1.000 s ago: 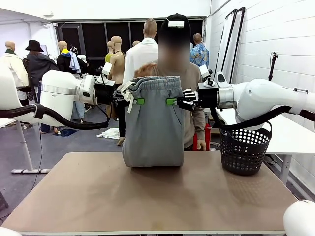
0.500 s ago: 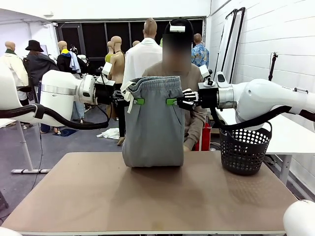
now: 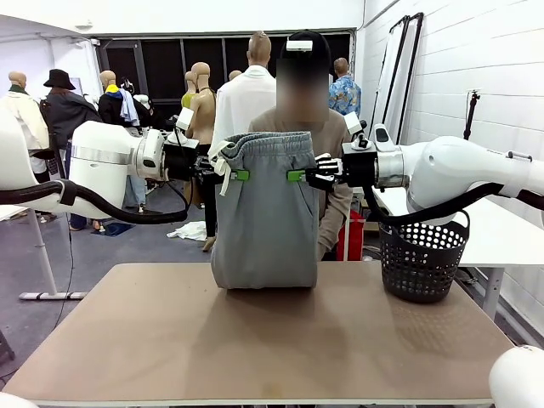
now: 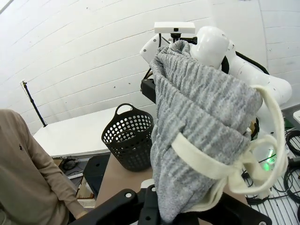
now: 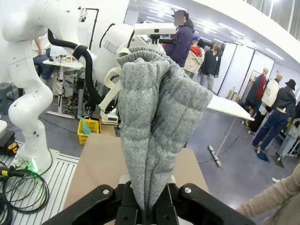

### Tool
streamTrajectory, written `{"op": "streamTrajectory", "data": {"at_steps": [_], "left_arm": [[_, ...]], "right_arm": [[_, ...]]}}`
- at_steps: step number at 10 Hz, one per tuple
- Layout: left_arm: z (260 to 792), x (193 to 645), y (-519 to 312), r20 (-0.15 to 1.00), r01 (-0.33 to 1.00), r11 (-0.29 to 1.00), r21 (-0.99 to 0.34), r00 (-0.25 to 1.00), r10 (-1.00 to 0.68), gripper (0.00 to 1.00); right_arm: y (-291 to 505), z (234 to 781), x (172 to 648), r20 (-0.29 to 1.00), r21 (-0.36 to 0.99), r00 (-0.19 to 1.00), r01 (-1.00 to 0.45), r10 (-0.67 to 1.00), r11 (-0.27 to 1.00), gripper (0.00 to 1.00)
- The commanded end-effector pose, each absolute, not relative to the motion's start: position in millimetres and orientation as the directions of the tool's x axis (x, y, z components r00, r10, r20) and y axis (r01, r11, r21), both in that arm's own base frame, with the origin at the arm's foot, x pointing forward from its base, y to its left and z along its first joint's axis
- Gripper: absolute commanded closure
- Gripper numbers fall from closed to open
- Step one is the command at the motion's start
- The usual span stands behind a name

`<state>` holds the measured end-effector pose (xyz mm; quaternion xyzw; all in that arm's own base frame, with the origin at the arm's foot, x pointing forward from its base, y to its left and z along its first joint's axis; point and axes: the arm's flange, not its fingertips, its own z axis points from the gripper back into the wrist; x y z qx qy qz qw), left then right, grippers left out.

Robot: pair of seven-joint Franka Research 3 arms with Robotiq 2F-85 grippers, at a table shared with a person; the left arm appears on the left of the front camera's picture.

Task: Fold the training pants.
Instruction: Release the ends of the Training pants and then grab the overlapped ends.

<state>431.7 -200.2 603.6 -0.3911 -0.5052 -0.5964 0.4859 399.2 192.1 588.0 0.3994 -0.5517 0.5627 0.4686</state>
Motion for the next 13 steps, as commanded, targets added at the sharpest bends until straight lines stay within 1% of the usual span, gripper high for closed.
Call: {"op": "streamTrajectory", "data": {"at_steps": [1, 13], "left_arm": [[604.5, 428.8, -199.6, 0.957, 0.97, -0.006, 0.243, -0.241, -0.163, 1.0], [604.5, 428.8, -199.6, 0.957, 0.97, -0.006, 0.243, -0.241, -0.163, 1.0]], "right_arm": [[193.3, 590.5, 397.5, 0.965, -0.25, -0.245, -0.967, 0.087, 0.049, 1.0], [193.3, 590.5, 397.5, 0.965, -0.25, -0.245, -0.967, 0.087, 0.049, 1.0]]}}
